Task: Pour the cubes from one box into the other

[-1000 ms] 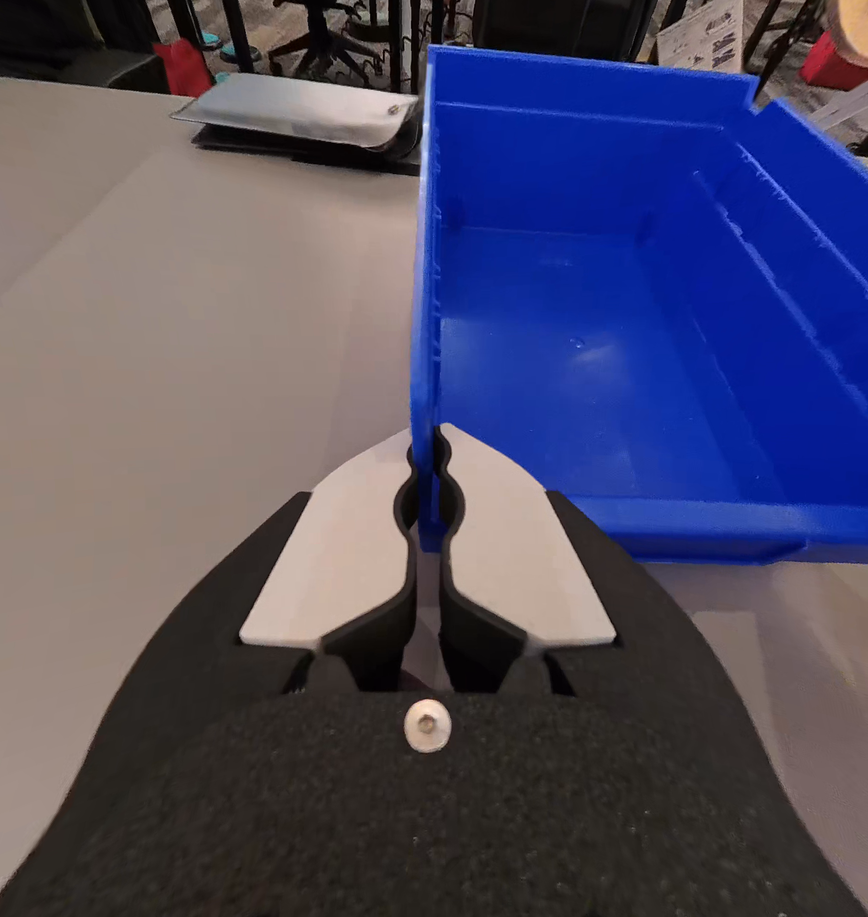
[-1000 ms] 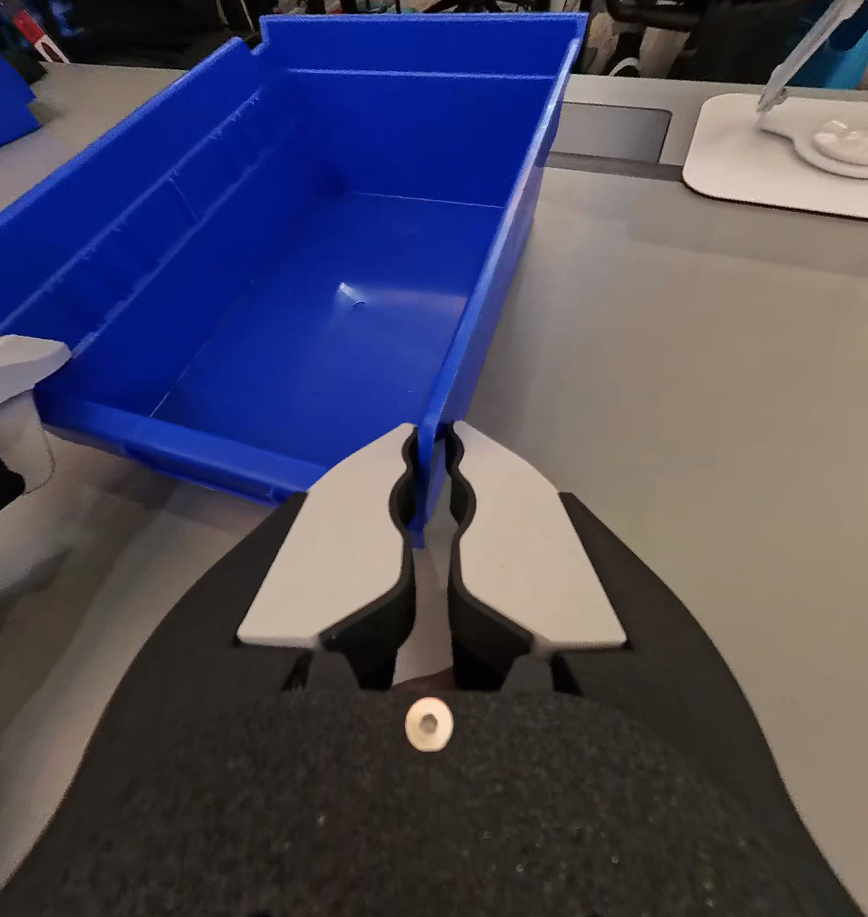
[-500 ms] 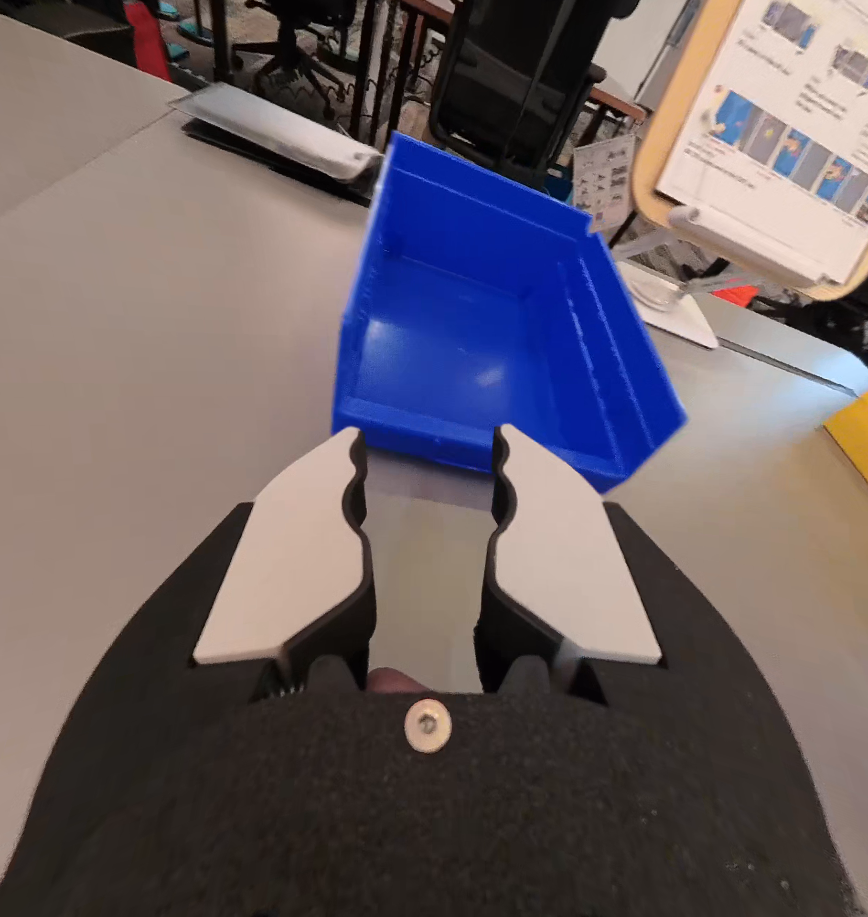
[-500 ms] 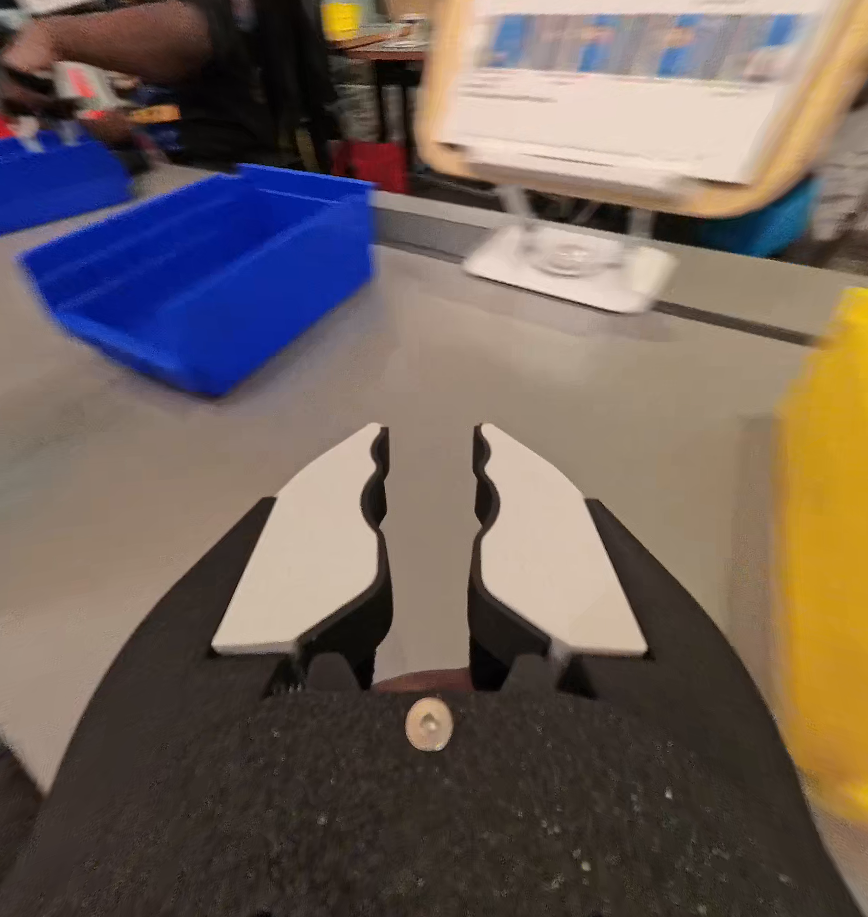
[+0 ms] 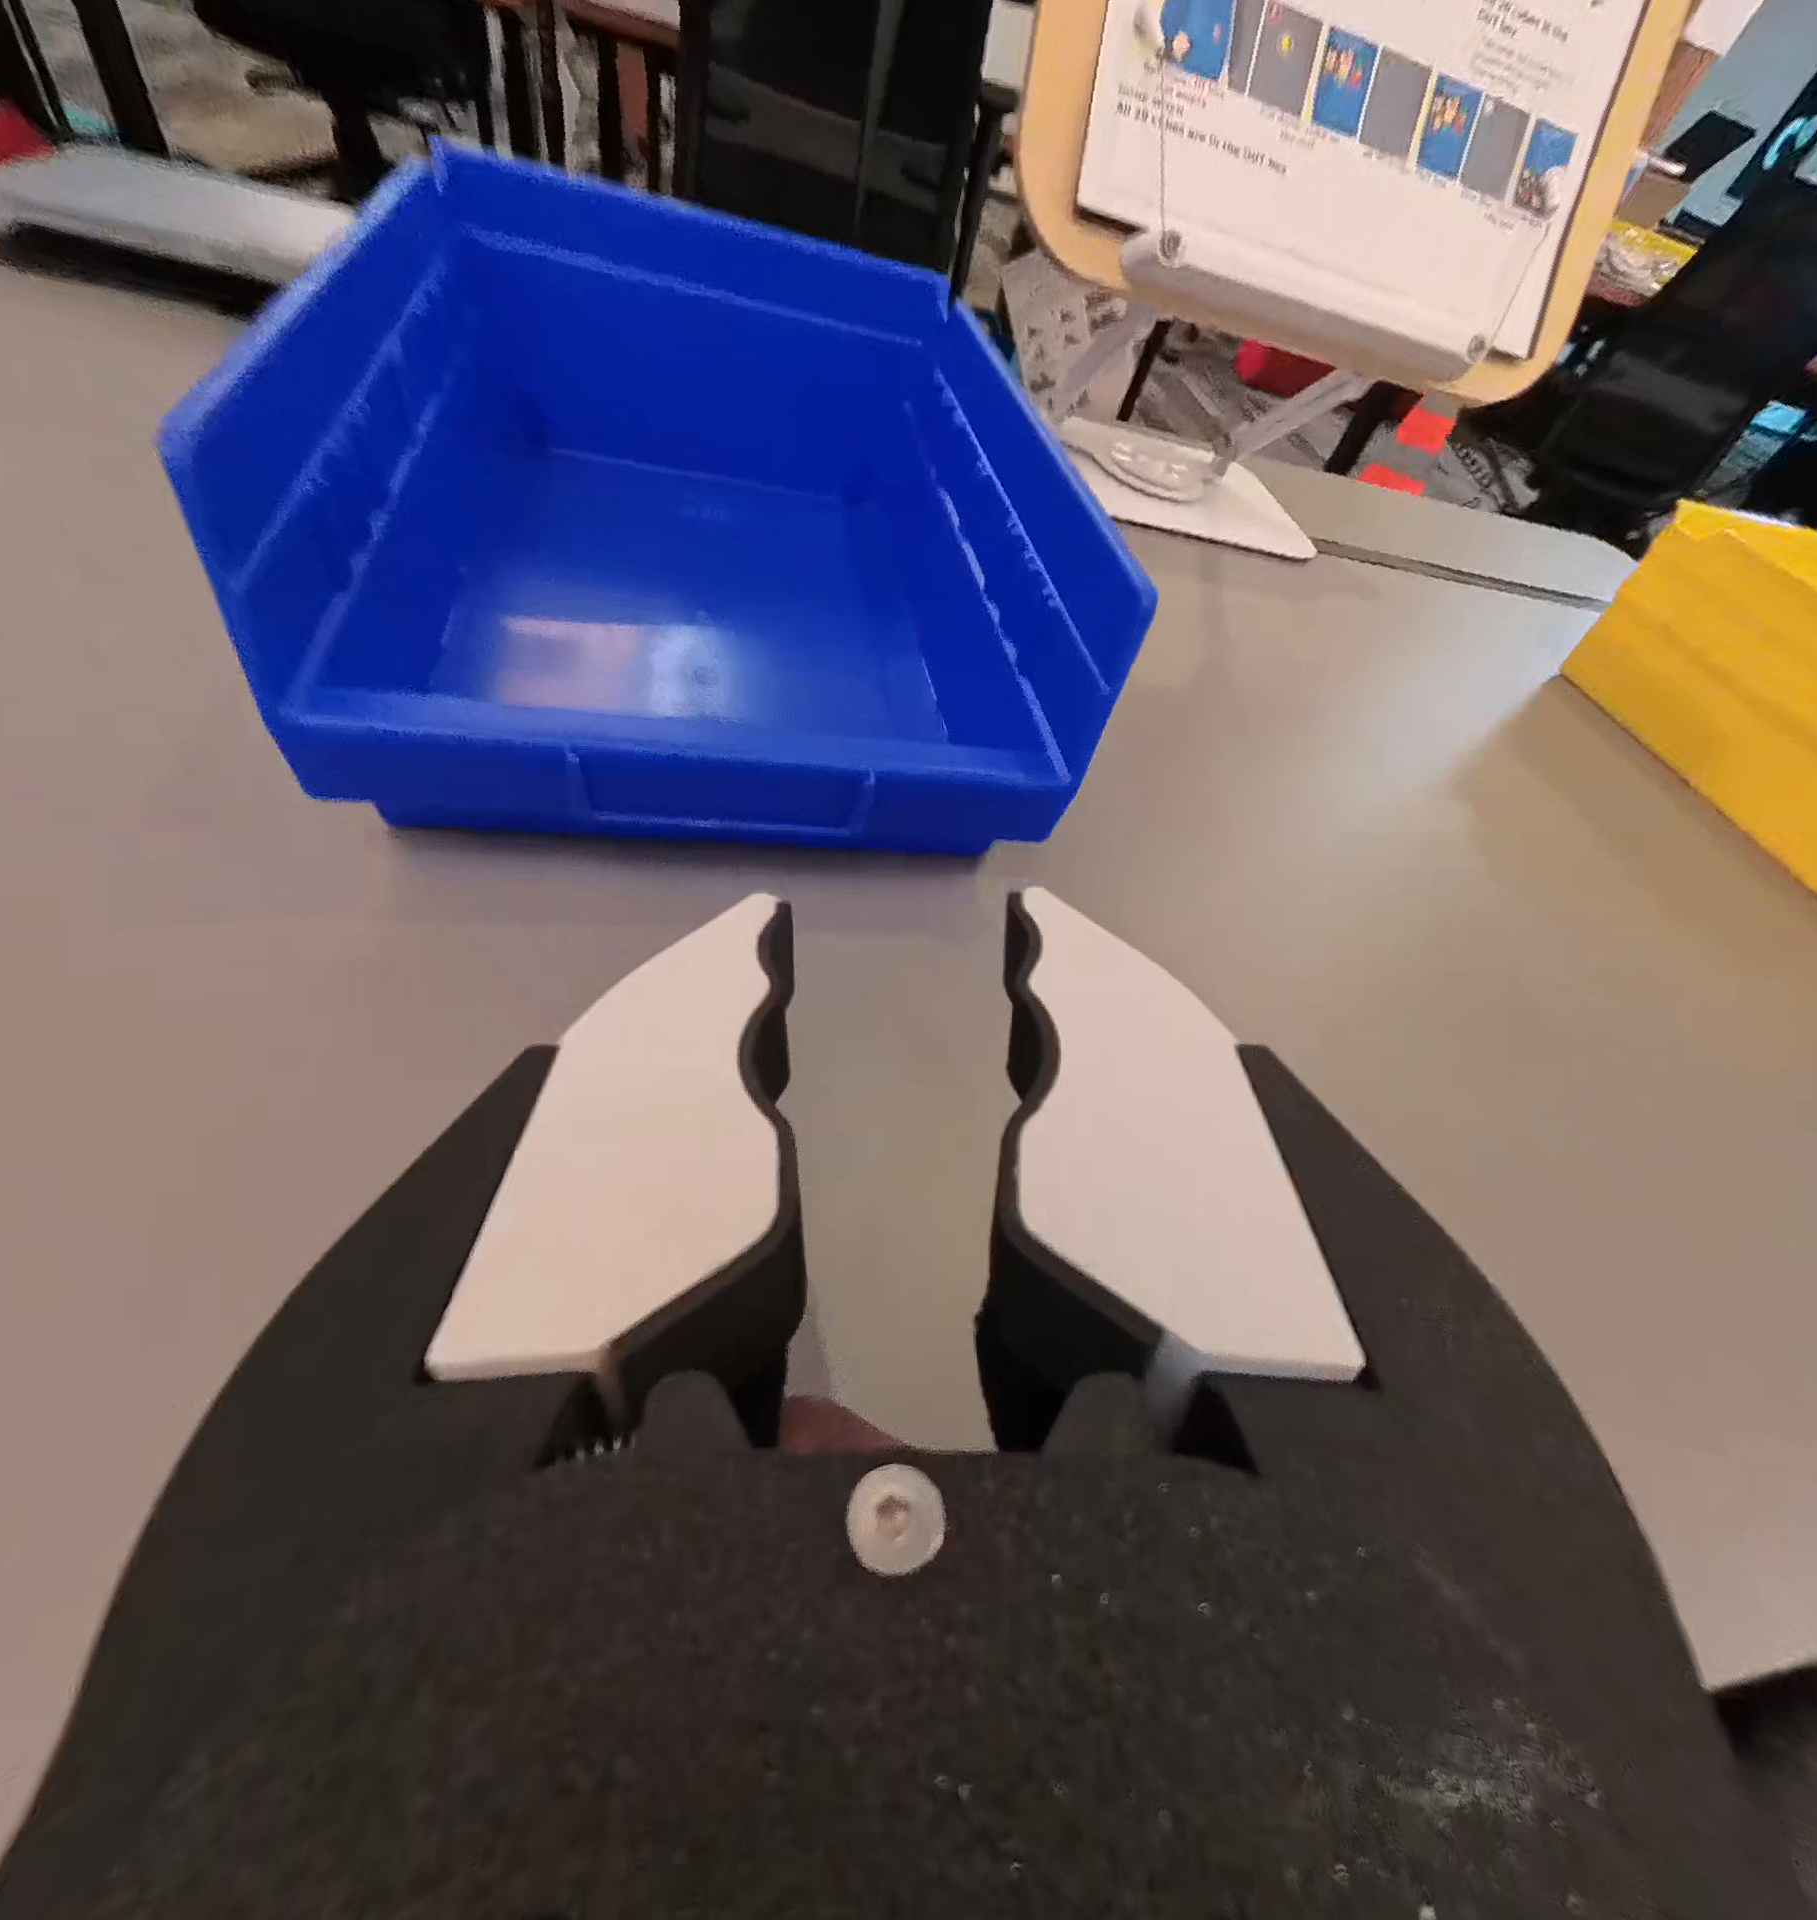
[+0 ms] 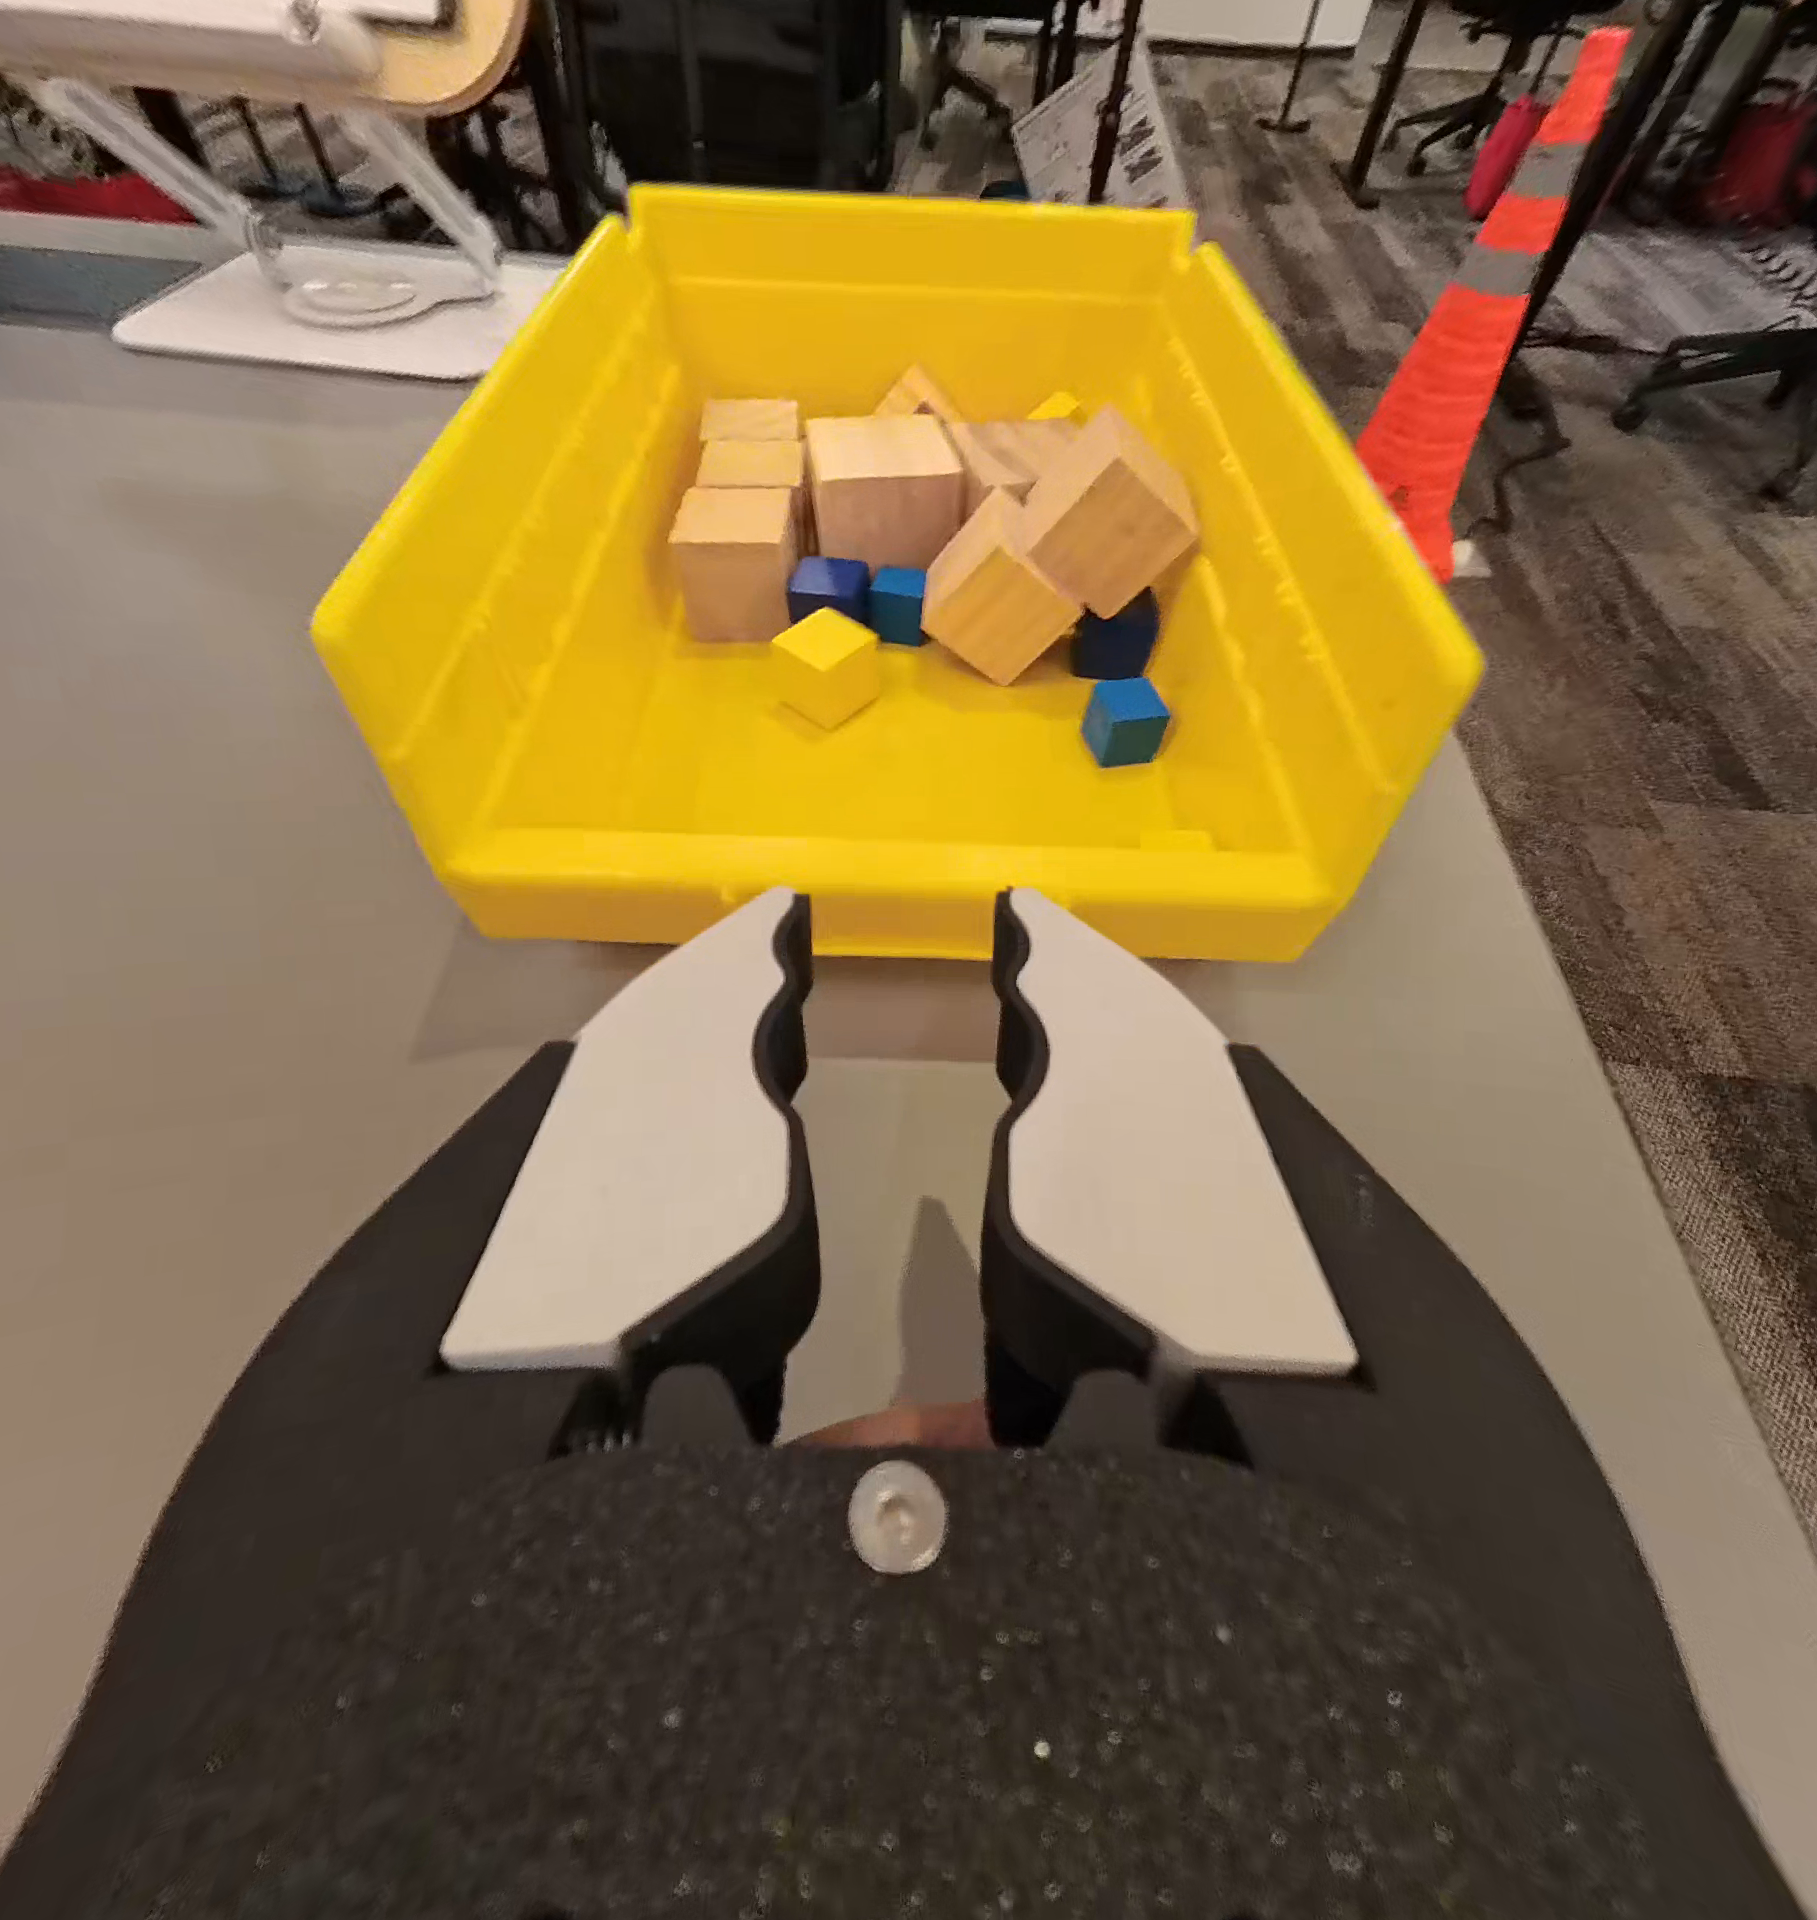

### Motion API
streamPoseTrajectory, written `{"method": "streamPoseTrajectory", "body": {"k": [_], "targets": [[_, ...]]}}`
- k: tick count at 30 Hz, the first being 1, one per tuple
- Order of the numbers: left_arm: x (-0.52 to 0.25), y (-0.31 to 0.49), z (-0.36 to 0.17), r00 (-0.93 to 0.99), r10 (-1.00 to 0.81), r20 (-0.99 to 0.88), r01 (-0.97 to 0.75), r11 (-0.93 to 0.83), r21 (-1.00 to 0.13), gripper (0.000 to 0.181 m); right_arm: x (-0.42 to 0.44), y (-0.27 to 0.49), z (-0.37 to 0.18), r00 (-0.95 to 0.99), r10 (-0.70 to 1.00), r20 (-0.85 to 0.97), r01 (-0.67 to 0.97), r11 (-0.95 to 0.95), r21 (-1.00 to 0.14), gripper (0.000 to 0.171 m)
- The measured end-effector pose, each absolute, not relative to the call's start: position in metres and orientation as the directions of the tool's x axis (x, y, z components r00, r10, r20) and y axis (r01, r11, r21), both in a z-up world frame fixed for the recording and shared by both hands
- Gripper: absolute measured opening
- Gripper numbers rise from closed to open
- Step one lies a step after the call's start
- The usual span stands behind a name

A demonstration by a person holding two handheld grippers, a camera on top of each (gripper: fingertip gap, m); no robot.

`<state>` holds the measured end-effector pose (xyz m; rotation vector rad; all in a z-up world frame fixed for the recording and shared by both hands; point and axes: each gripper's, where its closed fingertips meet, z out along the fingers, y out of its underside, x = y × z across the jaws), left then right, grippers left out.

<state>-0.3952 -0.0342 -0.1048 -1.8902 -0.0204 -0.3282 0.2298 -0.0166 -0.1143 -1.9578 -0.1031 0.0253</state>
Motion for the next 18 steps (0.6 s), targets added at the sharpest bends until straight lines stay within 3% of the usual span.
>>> {"method": "streamPoseTrajectory", "body": {"k": [7, 18], "targets": [[-0.388, -0.039, -0.105, 0.99, -0.142, 0.005, -0.038, -0.302, -0.953, 0.039, 0.207, -0.017, -0.109, 0.985, 0.131, 0.108, 0.148, -0.35, -0.925, 0.032], [-0.389, -0.043, -0.104, 0.982, -0.141, 0.122, 0.071, -0.318, -0.945, 0.039, 0.217, -0.017, -0.108, 0.994, 0.104, 0.036, 0.07, -0.35, -0.934, 0.032]]}}
